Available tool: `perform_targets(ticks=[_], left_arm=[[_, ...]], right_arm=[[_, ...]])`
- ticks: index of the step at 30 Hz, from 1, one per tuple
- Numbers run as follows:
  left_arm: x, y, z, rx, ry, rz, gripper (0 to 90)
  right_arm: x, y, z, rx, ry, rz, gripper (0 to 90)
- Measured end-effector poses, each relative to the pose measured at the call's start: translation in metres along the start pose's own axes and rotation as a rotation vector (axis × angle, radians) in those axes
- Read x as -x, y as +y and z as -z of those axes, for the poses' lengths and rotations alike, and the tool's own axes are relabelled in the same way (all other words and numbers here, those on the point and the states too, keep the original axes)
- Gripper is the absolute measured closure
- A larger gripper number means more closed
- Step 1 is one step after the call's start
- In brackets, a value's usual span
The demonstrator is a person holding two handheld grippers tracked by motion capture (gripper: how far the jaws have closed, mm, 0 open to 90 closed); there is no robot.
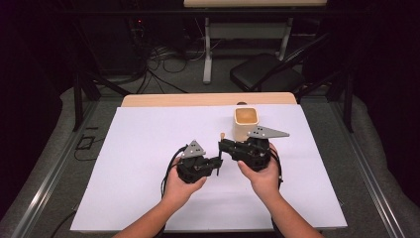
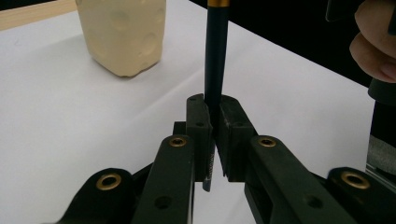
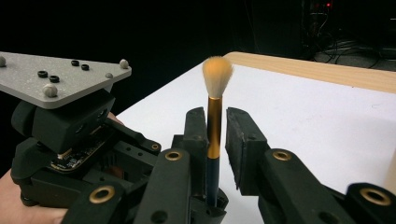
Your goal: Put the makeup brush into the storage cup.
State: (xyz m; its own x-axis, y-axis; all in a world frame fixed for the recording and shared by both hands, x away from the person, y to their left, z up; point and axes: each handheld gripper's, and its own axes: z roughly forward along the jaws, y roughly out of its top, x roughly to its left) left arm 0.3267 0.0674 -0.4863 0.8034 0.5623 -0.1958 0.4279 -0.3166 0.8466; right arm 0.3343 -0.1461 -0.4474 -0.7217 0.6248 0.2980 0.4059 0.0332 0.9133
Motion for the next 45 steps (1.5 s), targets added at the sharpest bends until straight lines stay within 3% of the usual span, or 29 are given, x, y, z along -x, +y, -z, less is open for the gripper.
perform_targets(ticks=[23,30,45], left_arm=[[0.0009,-0.0006,-0.0013,0.001,-0.003,0.0,83.6],[0.0002,-0.0002,-0.0004,0.0,-0.011,0.02,83.2],[-0.0038,-0.0007,0.0035,0.034,-0.009,0.06,71.6]], right_arm=[[0.0008,0.0002,0.0001,-0.013,0.002,-0.003,83.3],[0.0006,0.0007,-0.0002,-0.017,0.002,0.002,83.4],[0.0021,0.0039,0.0011,-0.009,-0.017,0.019,83.5]])
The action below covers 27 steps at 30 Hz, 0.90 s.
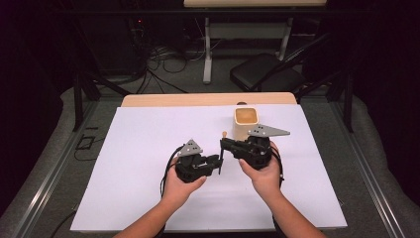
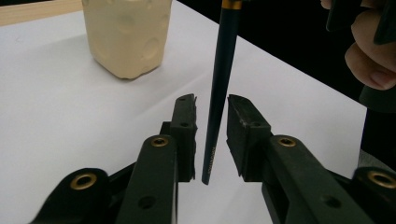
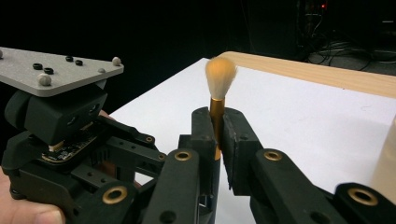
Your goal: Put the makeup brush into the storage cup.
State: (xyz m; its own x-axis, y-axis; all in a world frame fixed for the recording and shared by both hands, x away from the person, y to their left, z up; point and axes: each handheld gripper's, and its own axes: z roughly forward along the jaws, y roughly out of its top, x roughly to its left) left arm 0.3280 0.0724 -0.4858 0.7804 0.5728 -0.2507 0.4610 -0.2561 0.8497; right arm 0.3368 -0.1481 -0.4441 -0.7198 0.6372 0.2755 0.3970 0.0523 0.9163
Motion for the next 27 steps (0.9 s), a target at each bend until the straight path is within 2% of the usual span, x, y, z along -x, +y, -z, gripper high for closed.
perform_targets(ticks=[6,12,27], left_arm=[[-0.002,0.001,0.003,0.022,0.003,0.011,66.3],[-0.003,0.0,0.006,0.035,0.017,0.0,60.2],[-0.009,-0.003,0.011,0.064,0.05,0.003,47.0]], right_arm=[[0.002,0.002,0.002,-0.001,-0.015,0.015,83.5],[0.005,0.004,0.003,0.0,-0.027,0.022,83.5],[0.009,0.01,0.008,0.005,-0.052,0.042,83.5]])
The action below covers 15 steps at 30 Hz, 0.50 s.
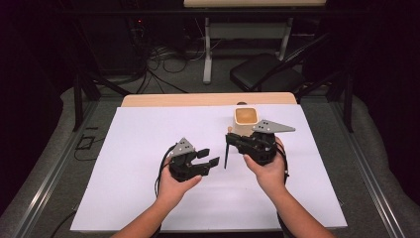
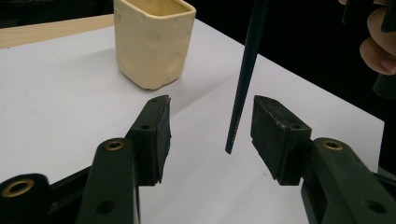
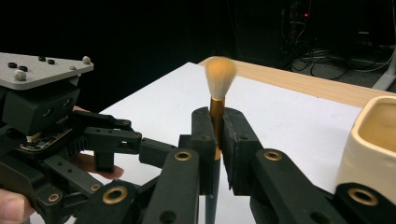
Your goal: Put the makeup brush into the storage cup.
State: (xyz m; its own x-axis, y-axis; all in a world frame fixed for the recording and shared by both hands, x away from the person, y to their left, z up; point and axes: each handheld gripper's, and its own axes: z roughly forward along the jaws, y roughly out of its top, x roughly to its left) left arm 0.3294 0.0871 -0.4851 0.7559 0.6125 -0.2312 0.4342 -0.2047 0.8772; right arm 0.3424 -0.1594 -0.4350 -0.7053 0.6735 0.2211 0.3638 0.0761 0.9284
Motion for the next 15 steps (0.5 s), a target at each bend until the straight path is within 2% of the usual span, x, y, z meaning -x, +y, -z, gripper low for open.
perform_targets(ticks=[15], left_arm=[[-0.0063,-0.0024,0.0071,0.006,0.037,-0.006,40.3]], right_arm=[[0.0059,0.0071,0.0049,0.009,-0.01,0.005,83.5]])
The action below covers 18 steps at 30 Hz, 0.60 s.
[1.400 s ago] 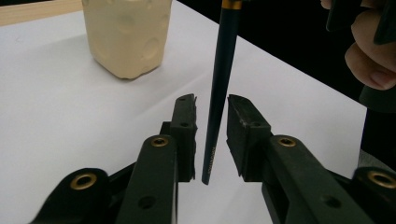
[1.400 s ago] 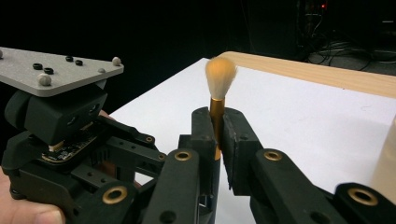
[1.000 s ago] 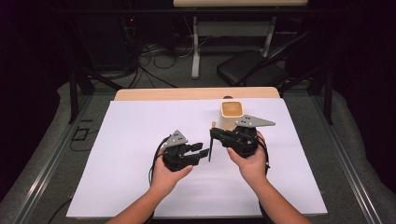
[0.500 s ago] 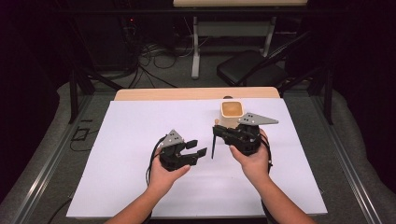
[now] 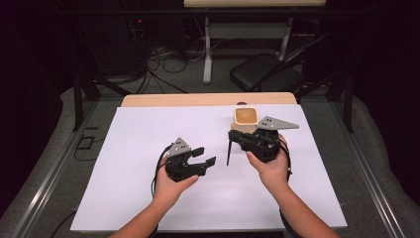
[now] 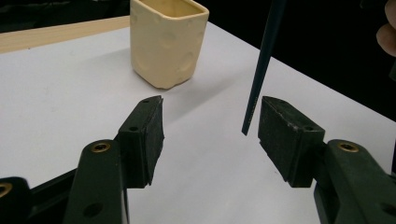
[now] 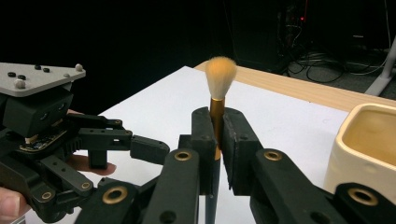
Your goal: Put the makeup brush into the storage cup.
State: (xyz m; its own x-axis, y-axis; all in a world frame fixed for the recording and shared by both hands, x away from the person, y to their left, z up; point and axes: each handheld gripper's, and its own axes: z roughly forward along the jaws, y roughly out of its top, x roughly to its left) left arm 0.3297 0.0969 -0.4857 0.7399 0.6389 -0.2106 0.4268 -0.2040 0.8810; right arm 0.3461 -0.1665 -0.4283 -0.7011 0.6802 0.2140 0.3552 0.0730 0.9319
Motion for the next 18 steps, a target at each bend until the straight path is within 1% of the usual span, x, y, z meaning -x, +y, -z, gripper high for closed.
perform_targets(ticks=[4,9,12,13,18], left_arm=[[-0.001,0.0,0.002,0.003,0.008,0.001,40.1],[-0.001,0.0,0.005,0.003,0.018,-0.006,39.5],[-0.001,0.0,0.006,0.002,0.021,-0.009,39.0],[-0.001,-0.001,0.006,0.001,0.021,-0.008,38.8],[-0.002,-0.002,0.007,-0.003,0.028,-0.011,38.6]], right_arm=[[0.003,0.003,0.003,0.003,-0.005,-0.005,83.5],[0.006,0.009,0.006,0.009,-0.018,0.006,83.5],[0.008,0.011,0.007,0.014,-0.023,0.003,83.5],[0.01,0.012,0.008,0.015,-0.024,-0.006,83.5],[0.014,0.015,0.009,0.022,-0.03,-0.006,83.5]])
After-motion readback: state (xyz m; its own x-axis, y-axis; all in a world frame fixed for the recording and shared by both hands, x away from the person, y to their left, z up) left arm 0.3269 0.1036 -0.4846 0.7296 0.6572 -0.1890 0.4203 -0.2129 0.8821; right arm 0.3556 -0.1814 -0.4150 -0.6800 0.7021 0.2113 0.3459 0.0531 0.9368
